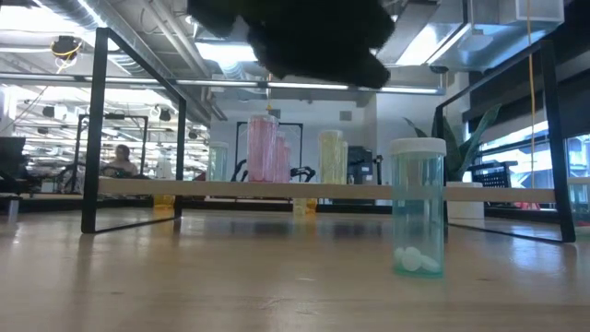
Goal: Pick and place medicine bottles onto shelf by color
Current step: Put the bottom blue pill bottle on the shelf aligned with the other blue pill bottle
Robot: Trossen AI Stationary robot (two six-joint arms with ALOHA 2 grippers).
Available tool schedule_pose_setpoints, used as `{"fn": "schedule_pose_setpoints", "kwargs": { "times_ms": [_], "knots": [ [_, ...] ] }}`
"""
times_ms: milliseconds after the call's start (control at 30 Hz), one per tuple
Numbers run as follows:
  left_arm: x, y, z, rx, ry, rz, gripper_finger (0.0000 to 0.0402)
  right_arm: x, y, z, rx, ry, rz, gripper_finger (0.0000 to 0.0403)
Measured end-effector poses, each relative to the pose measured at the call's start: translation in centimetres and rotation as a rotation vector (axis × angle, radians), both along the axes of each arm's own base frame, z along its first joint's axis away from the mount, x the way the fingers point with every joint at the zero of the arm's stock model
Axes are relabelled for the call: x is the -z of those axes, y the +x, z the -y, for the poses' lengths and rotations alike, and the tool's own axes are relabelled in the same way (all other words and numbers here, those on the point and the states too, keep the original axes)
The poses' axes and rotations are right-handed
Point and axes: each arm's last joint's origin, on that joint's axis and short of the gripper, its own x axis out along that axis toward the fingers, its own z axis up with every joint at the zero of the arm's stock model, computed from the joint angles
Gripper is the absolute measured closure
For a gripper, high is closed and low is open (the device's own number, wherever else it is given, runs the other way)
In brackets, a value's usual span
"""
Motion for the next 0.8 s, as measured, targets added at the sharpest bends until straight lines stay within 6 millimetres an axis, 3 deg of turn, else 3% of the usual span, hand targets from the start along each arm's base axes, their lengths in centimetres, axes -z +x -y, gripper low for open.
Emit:
{"fn": "schedule_pose_setpoints", "kwargs": {
  "times_ms": [400,800],
  "knots": [
    [1.3,1.2,-0.6,-0.009,0.01,0.029,0.0085,0.0,0.0,-0.1,-0.018,0.029,-0.022,0.0184],
    [3.0,2.1,-1.4,-0.036,0.022,0.019,0.0078,0.1,0.1,-0.3,-0.031,0.055,-0.028,0.0184]
  ]
}}
